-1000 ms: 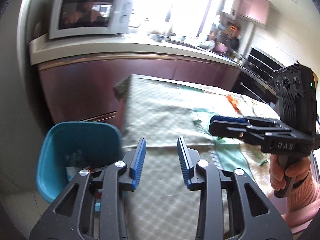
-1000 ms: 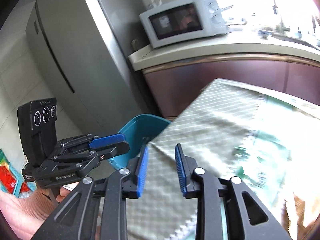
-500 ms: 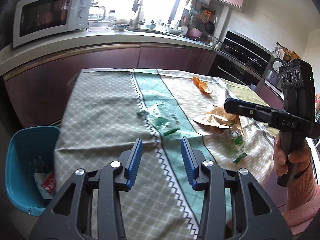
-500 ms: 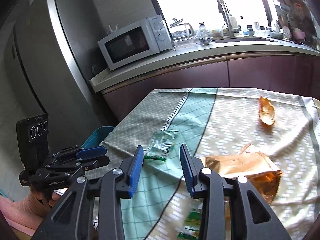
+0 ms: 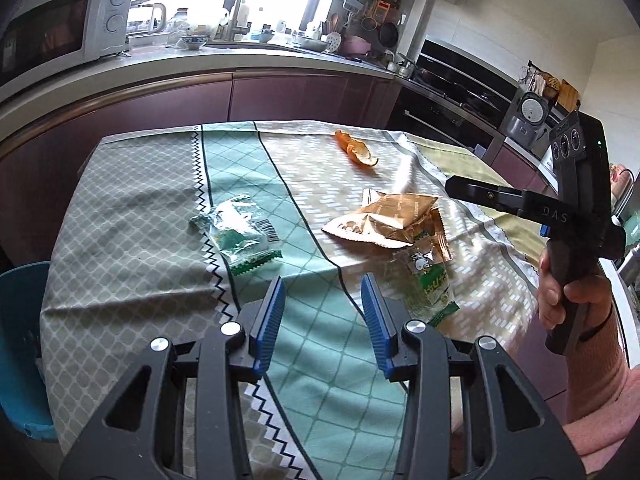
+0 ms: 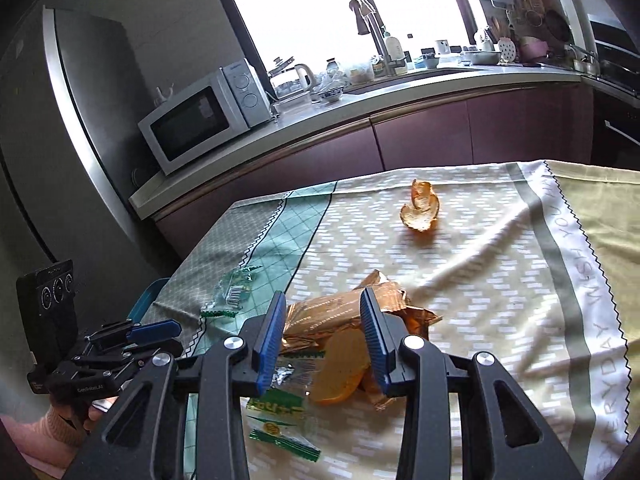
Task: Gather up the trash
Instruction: 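Return both grippers to the table toward the gold wrappers, then grasp a gold wrapper with the left gripper while the right gripper grasps another gold wrapper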
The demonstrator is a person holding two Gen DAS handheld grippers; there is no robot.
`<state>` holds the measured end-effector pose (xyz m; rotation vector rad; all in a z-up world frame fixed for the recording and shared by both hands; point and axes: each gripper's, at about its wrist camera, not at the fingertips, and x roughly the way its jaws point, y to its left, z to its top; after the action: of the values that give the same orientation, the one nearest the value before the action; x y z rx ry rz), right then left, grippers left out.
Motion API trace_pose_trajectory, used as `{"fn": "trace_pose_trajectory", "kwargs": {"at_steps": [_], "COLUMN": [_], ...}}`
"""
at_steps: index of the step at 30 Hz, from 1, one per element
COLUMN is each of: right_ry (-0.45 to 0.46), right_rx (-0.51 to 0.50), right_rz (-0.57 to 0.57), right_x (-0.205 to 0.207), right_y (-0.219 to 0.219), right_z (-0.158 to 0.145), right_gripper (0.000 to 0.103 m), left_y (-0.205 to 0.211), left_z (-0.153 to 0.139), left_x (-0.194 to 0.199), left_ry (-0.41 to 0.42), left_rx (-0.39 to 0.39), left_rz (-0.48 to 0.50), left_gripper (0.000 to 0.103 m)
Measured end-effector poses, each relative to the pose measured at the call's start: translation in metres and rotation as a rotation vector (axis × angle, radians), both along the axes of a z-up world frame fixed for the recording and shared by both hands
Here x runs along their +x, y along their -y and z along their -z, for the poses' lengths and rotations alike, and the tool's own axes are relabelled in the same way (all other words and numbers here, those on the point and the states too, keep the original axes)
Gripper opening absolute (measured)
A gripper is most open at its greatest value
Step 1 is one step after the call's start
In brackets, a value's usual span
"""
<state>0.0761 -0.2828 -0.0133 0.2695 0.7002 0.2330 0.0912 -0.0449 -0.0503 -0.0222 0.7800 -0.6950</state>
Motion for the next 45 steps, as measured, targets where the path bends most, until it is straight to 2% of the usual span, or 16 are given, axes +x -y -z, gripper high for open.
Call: {"fn": "trace_pose_trajectory", "kwargs": {"at_steps": [10, 26, 39, 42, 44, 45], "right_ry": [-0.044, -0.055, -0.047, -0.057, -0.052, -0.053], "right_rx": [0.036, 0.074, 0.082, 0.081, 0.083, 0.084], "right_rz": [0.05, 0.043, 0.009, -0.018, -0.036, -0.051], "right_x": [0.001, 0.002, 0.016, 0.023, 0.025, 0.026], "right_y": [0.026, 0.031, 0.024, 0.017, 0.013, 0.011], "right_z": [0.018, 0.027, 0.024, 0.027, 0.027, 0.026], "right_gripper": [0.041, 0.042, 0.046, 0.037, 0.018, 0.016], "left_y": [0.031, 0.07, 0.067, 0.07, 0.073, 0.074], "left_z": [0.005, 0.019, 0.02, 0.019, 0.019, 0.018], "left_x": [-0.002, -0.004, 0.01, 0.013, 0.017, 0.019], "left_ry": [-0.034, -0.103, -0.119, -0.116, -0.113, -0.107], "left_rx": [-0.012, -0.023, -0.025, -0.022, -0.015, -0.006], "left_rz": [0.077, 0.174, 0.147, 0.15, 0.148, 0.142], "left_gripper": [0.039, 0.039, 0.04, 0.04, 0.04, 0.04]}}
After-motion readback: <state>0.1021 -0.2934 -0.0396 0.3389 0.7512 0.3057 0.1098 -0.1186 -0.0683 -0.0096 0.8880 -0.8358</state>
